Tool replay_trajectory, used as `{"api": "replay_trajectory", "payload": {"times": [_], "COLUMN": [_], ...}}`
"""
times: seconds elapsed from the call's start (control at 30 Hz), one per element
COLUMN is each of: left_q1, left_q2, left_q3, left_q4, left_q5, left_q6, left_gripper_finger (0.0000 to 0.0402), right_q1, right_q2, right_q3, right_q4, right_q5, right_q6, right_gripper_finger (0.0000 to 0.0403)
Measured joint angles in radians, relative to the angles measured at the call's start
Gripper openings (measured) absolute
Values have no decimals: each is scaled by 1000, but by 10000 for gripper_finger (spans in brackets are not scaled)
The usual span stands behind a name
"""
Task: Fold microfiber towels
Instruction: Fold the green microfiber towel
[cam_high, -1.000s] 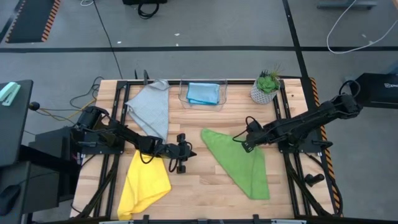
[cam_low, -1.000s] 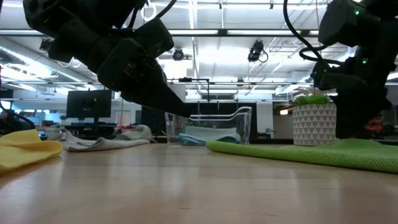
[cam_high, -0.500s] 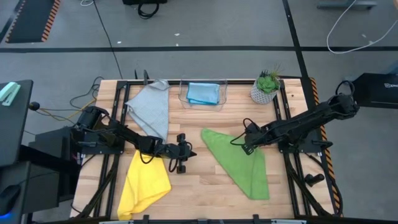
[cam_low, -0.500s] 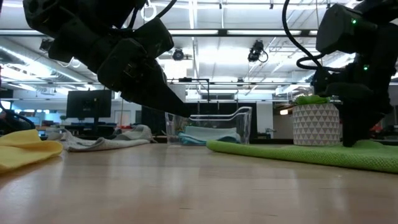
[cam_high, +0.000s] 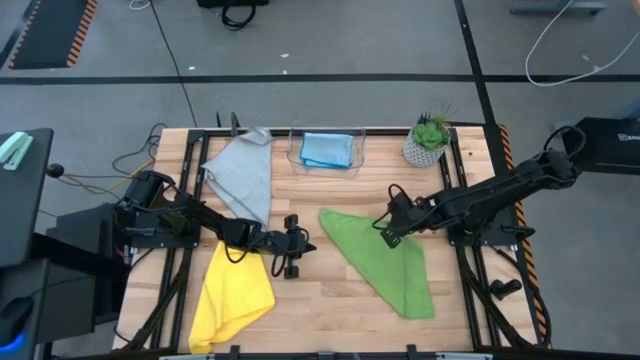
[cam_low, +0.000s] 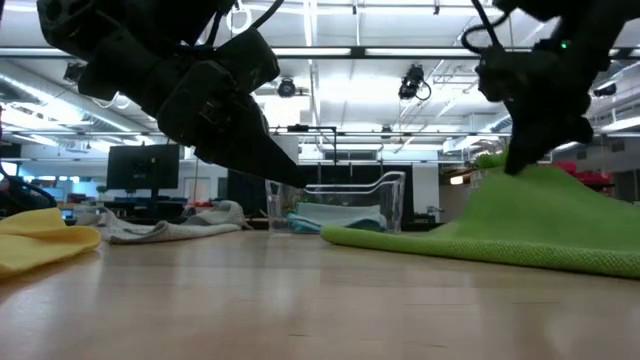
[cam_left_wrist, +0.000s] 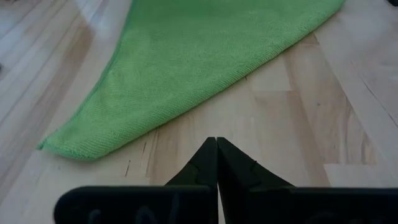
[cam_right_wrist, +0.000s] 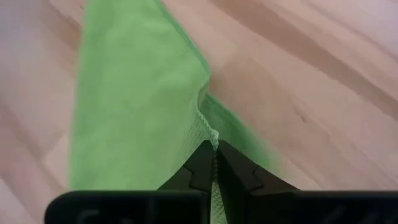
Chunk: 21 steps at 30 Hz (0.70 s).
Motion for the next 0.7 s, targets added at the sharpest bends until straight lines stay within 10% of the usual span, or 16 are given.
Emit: {"api": "replay_trajectory", "payload": {"times": [0.7], "left_q1": [-6], "left_q2": [-106], "left_q3": [0], "left_q4": [13], "left_q5": [-1], "left_q6": [53], "left_gripper_finger": [7], "right_q1": [183], "right_q2": [314], "right_q3": [98], "right_q4": [600], "right_q5": [51], "right_q6": [-60], "right_gripper_finger": [20]}}
